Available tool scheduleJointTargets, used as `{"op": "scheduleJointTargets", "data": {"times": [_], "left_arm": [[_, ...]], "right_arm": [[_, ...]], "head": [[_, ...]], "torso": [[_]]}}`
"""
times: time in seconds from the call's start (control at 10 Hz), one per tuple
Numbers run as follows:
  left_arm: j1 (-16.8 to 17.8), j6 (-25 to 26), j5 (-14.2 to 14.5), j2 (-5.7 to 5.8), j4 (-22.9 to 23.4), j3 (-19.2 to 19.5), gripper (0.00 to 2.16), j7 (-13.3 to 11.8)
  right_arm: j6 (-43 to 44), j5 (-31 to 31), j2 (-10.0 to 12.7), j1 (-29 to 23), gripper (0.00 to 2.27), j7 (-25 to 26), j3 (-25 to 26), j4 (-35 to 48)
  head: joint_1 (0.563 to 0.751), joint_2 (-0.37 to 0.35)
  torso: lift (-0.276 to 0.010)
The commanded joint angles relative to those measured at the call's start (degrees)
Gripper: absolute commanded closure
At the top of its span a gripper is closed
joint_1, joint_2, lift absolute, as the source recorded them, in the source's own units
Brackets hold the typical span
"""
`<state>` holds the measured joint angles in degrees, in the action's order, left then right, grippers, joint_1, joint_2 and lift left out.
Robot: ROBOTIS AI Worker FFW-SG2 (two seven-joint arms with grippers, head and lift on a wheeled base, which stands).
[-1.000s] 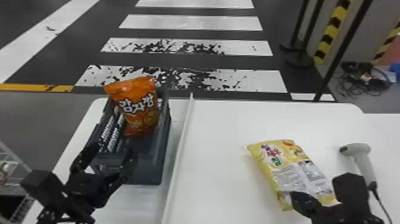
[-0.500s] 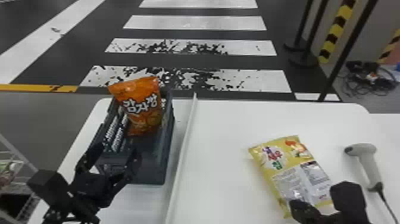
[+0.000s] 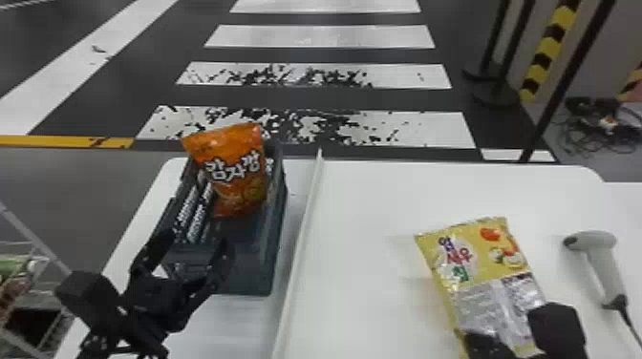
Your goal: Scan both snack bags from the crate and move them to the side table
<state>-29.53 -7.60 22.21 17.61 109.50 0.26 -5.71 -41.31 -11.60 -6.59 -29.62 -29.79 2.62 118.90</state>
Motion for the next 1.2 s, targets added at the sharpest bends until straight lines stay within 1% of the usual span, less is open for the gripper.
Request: {"op": "scheduleJointTargets", "data": {"times": [0.0,0.1,0.4,0.6,0.7,0.9,1.0,1.1], "left_arm": [[0.0,0.0,0.0,0.06,0.0,0.0,0.08,0.0],[0.0,0.0,0.0,0.15,0.0,0.0,0.08,0.0],[-0.2,0.0,0.0,0.15,0.3,0.0,0.08,0.0],[-0.2,0.0,0.0,0.06,0.3,0.1,0.08,0.0],[-0.2,0.0,0.0,-0.03,0.2,0.1,0.08,0.0],[-0.2,0.0,0.0,0.06,0.2,0.0,0.08,0.0],[-0.2,0.0,0.0,0.06,0.3,0.0,0.08,0.0],[-0.2,0.0,0.0,0.15,0.3,0.1,0.08,0.0]], "right_arm": [[0.9,-0.2,0.0,0.1,2.19,0.0,-0.2,-1.1],[1.4,-0.3,0.0,0.1,2.19,0.1,-0.3,-0.8],[-0.7,-0.3,0.0,0.1,2.19,0.0,0.1,5.9],[0.2,0.3,0.4,0.2,2.19,0.4,0.7,7.8],[1.8,1.5,1.1,0.7,2.19,1.5,2.2,7.7],[3.6,3.3,1.2,2.0,2.19,4.7,5.6,6.4],[3.9,4.7,1.3,2.1,2.19,5.9,7.2,6.4],[4.8,5.7,1.3,2.1,2.15,9.8,8.2,6.1]], "head": [[0.695,0.059],[0.695,0.061],[0.695,0.063],[0.695,0.063],[0.695,0.063],[0.695,0.042],[0.695,0.015],[0.695,-0.013]], "torso": [[-0.099],[-0.099],[-0.099],[-0.099],[-0.099],[-0.099],[-0.099],[-0.099]]}}
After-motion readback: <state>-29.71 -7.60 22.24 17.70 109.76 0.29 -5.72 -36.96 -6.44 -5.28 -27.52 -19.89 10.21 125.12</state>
